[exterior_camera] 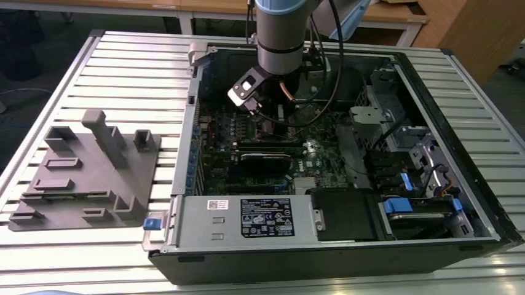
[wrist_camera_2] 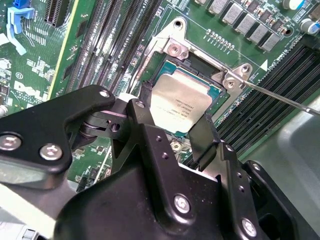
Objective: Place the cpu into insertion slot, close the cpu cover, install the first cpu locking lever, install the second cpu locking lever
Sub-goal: 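Place the cpu into insertion slot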
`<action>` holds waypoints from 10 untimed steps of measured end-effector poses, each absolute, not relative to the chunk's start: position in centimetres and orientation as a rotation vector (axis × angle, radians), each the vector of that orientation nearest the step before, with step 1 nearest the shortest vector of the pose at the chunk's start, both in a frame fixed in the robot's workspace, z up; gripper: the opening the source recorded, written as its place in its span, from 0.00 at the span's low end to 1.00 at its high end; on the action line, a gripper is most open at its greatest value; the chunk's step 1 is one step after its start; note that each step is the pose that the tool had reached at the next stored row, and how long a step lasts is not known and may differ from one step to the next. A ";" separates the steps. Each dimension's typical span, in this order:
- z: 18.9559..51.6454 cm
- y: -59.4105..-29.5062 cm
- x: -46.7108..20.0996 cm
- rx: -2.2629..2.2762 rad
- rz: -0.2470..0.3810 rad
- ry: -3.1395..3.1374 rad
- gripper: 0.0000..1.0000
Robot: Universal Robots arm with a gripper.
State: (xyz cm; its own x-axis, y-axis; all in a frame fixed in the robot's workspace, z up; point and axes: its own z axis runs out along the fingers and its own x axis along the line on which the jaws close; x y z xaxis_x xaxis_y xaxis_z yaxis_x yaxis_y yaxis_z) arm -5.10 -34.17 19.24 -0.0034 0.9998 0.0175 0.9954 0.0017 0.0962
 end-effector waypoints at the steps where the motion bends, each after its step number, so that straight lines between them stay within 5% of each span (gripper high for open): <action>1: 19.2 -34.2 -5.1 2.178 0.124 2.183 0.54; 10: 19.4 -34.2 -5.1 2.178 0.125 2.183 0.54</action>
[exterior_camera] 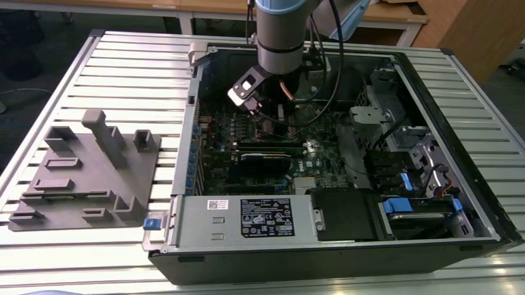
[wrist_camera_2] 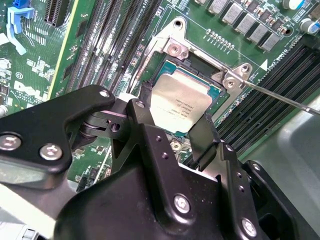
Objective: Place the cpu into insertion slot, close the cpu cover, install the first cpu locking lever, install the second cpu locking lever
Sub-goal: 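Place the cpu into insertion slot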
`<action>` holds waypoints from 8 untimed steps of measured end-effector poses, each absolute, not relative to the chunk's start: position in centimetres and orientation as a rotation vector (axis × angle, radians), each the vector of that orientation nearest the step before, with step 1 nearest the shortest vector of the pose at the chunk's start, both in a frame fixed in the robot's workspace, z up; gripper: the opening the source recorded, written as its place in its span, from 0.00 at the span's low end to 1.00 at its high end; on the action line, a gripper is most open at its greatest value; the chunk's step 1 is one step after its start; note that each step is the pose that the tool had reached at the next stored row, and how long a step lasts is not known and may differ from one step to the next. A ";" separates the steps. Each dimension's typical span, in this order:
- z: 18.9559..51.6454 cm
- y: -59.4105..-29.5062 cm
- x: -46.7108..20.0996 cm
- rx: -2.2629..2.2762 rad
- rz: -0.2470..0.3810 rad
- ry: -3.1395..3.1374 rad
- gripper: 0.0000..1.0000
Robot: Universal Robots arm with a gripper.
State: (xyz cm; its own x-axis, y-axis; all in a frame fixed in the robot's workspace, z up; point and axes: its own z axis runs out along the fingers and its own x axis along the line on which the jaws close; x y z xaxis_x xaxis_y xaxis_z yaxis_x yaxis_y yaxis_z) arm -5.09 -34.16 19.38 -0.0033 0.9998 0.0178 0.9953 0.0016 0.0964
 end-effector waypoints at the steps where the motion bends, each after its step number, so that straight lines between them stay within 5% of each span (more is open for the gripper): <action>1: 19.5 -34.2 -5.1 2.178 0.124 2.183 0.54; 8: 19.5 -34.2 -5.1 2.198 0.123 2.162 0.54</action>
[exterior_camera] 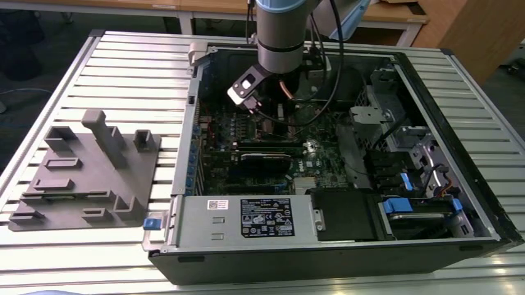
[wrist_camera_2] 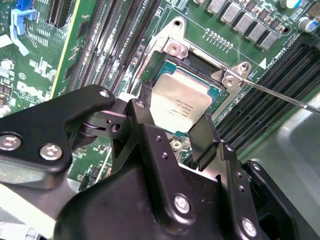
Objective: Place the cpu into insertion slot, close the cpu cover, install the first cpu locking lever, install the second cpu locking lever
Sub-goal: 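Place the cpu into insertion slot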
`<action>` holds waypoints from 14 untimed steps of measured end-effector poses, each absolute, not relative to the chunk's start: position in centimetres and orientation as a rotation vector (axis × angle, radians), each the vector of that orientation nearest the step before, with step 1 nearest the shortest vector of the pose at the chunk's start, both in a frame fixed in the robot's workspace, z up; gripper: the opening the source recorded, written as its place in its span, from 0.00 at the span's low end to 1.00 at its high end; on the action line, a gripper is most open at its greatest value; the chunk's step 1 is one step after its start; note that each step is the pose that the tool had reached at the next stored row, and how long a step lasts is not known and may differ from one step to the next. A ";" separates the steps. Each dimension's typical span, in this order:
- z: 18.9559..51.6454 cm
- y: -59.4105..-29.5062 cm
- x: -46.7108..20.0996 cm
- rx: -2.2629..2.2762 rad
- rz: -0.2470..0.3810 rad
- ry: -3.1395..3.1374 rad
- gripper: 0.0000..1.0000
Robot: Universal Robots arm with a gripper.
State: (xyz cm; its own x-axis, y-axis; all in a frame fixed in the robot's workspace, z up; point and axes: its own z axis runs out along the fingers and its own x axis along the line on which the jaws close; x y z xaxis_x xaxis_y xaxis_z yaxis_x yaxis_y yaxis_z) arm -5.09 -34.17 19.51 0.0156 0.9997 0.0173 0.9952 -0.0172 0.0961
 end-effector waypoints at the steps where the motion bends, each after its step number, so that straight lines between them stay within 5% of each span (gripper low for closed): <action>1: 19.5 -34.2 -5.1 2.202 0.123 2.157 0.54; 14: 19.3 -34.2 -5.0 2.205 0.122 2.154 0.54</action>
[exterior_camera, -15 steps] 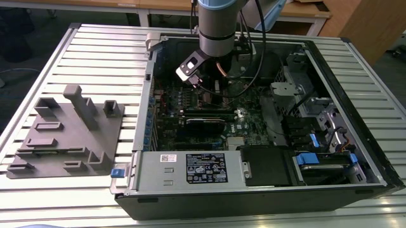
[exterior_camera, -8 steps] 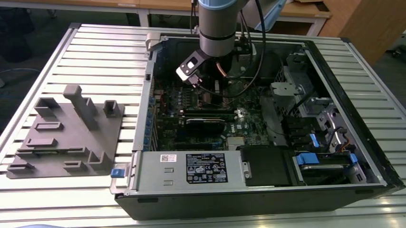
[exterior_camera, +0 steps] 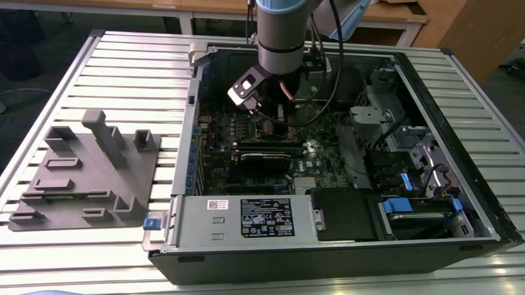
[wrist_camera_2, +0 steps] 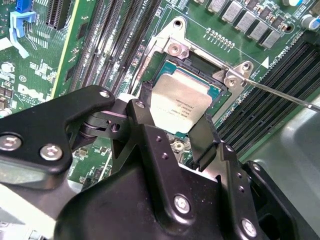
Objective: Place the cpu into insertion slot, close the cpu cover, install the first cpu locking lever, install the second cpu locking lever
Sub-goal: 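Place the cpu into insertion slot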
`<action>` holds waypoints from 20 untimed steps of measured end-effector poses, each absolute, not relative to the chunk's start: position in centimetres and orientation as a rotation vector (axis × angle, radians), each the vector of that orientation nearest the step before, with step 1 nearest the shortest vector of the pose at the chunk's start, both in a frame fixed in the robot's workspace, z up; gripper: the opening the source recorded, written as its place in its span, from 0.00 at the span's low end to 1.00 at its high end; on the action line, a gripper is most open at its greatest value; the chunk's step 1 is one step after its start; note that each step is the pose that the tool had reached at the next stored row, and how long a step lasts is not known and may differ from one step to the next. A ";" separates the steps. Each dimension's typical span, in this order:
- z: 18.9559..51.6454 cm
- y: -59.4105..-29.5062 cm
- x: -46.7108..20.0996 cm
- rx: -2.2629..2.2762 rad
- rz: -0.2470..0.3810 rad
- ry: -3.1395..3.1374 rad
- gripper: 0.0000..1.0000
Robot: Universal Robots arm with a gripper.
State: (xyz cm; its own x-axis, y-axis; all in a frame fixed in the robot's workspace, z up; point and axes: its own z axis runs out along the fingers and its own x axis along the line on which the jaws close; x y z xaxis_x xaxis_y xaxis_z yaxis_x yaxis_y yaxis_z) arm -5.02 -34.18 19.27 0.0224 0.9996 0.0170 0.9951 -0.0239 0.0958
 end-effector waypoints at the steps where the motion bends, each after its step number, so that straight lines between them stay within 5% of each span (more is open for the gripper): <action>1: 19.2 -34.2 -5.0 2.205 0.122 2.154 0.54; 20: 18.9 -34.1 -5.0 2.205 0.128 2.155 0.55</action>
State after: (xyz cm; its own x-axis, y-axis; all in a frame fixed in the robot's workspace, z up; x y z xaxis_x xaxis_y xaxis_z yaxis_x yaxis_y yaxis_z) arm -4.99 -34.12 18.93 0.0223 0.9995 0.0201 0.9949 -0.0242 0.0976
